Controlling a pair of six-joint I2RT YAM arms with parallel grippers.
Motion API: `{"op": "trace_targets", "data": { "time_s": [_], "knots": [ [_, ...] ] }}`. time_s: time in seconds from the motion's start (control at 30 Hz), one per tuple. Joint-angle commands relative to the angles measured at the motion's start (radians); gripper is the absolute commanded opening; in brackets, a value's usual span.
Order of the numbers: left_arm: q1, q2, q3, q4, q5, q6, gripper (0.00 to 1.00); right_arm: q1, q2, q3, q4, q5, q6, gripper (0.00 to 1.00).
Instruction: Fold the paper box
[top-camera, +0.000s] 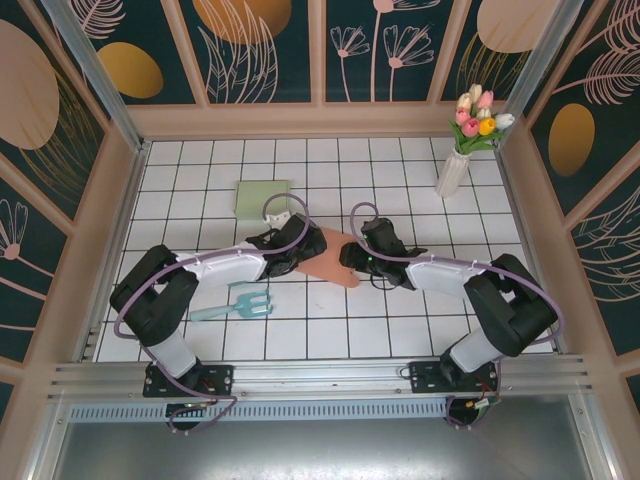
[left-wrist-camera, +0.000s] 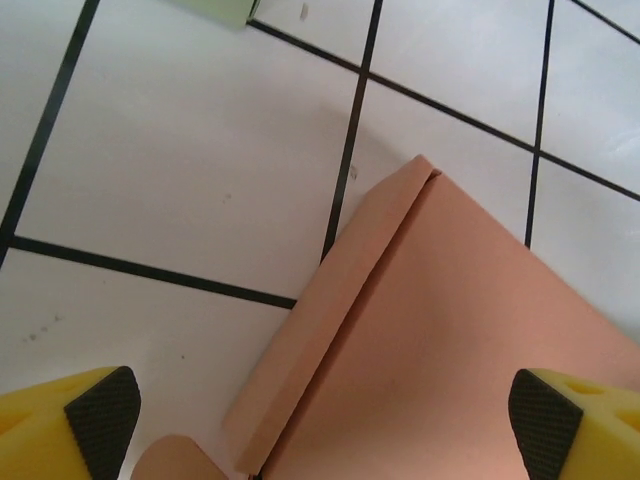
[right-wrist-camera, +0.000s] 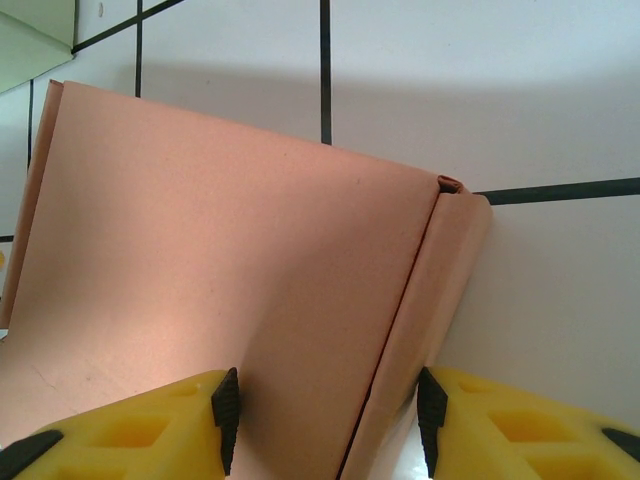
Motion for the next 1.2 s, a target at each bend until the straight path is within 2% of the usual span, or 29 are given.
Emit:
{"op": "trace_targets", "data": {
  "time_s": [0.0,0.13,0.47,0.93,1.17],
  "knots": [
    [0.003,0.043,0.060,-0.068,0.043,-0.048,0.96,-0.009,0.021,0.009,-0.048,-0.017,-0.027,0.52],
    [0.004,0.054,0.085,-0.097,0.050,-0.068,0.95,-0.009,0.020,0.009,-0.048,-0.018,-0.029,0.52],
    [0.003,0.061,0.061,-0.047,0.160,-0.125,0.93,-0.014,0.018,0.008,-0.051,-0.017,-0.027,0.52],
    [0.004,0.067,0.033,-0.015,0.168,-0.178,0.90,-0.023,0.020,0.002,-0.047,-0.025,-0.026,0.52],
    [0.003,0.078,-0.001,-0.007,0.153,-0.189,0.86,-0.027,0.021,0.002,-0.048,-0.026,-0.027,0.52]
  ]
}}
